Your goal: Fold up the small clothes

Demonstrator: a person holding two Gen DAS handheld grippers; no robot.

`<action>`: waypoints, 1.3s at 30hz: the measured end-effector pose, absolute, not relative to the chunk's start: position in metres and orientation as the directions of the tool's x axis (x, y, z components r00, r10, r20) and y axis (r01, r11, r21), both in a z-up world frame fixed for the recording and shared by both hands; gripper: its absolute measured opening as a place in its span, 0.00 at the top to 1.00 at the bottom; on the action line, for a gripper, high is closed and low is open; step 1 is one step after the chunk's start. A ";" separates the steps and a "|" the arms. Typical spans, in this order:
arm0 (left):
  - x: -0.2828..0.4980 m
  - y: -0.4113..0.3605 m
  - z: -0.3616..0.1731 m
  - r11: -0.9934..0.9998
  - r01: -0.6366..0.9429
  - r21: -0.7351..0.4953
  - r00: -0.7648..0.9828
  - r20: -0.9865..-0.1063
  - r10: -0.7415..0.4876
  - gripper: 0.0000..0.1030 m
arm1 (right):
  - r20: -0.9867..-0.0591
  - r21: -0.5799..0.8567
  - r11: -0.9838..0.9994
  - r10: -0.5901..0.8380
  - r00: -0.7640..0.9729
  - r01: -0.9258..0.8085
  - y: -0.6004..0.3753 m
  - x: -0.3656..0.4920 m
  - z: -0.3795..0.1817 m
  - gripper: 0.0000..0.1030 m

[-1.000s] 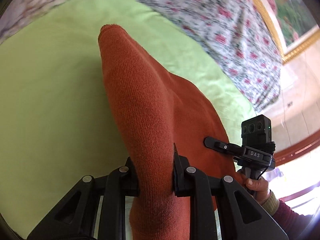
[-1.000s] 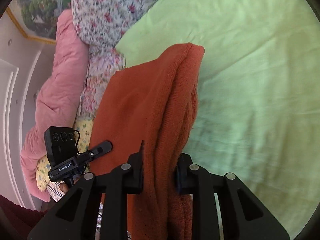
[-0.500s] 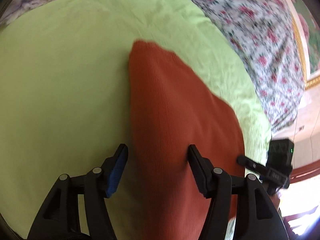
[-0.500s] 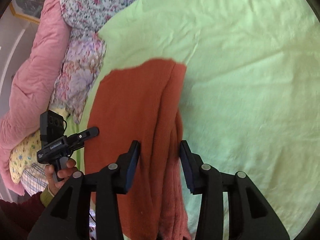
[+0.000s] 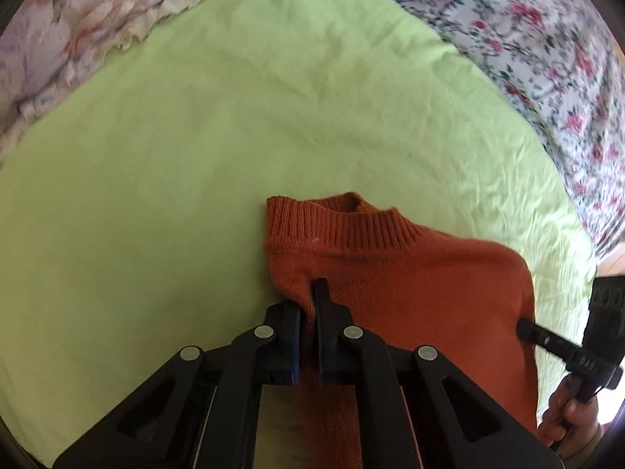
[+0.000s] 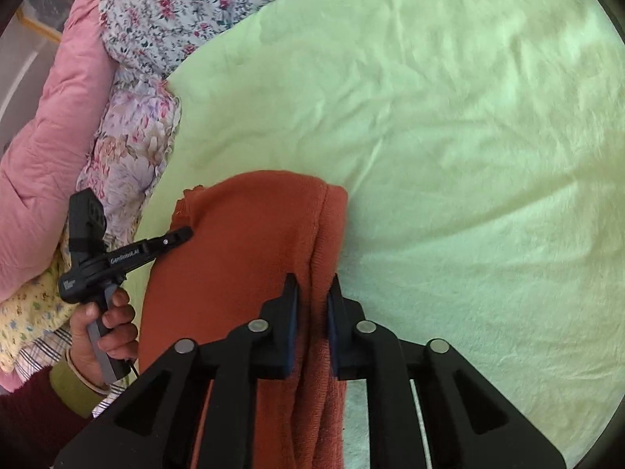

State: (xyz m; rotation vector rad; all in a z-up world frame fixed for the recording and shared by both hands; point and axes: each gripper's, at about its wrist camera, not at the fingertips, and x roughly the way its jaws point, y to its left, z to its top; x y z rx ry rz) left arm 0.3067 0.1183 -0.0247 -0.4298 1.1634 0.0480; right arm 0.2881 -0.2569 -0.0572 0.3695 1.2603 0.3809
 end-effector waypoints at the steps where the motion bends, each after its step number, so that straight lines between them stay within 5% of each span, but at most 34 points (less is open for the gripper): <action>1: 0.302 0.117 -0.017 0.921 -0.251 -0.298 0.409 -0.895 -0.178 0.93 | -0.838 0.481 0.875 0.477 0.264 -0.054 -0.260 0.286 -0.053 0.76; 9: 0.205 0.096 0.035 0.937 -0.164 -0.308 0.413 -0.884 -0.218 0.69 | -0.797 0.513 0.855 0.506 0.329 -0.071 -0.280 0.234 -0.004 0.67; 21: 0.036 0.051 0.027 0.936 -0.157 -0.314 0.344 -0.906 -0.246 0.50 | -0.791 0.553 0.832 0.537 0.292 -0.032 -0.289 0.122 -0.011 0.60; 30: 0.019 0.009 0.000 0.964 -0.208 -0.167 0.381 -0.921 -0.078 0.50 | -0.809 0.528 0.845 0.530 0.253 -0.082 -0.277 0.107 -0.024 0.60; 32: 0.025 0.007 -0.005 0.962 -0.236 -0.135 0.383 -0.923 -0.036 0.50 | -0.796 0.547 0.828 0.561 0.229 -0.127 -0.269 0.110 -0.022 0.63; 34: 0.027 0.004 -0.006 0.961 -0.246 -0.123 0.387 -0.922 -0.019 0.50 | -0.786 0.560 0.813 0.582 0.209 -0.160 -0.261 0.113 -0.018 0.95; 39: 0.026 0.003 0.002 0.955 -0.280 -0.095 0.398 -0.917 0.026 0.50 | -0.701 0.637 0.746 0.666 0.256 -0.196 -0.254 0.121 0.017 0.95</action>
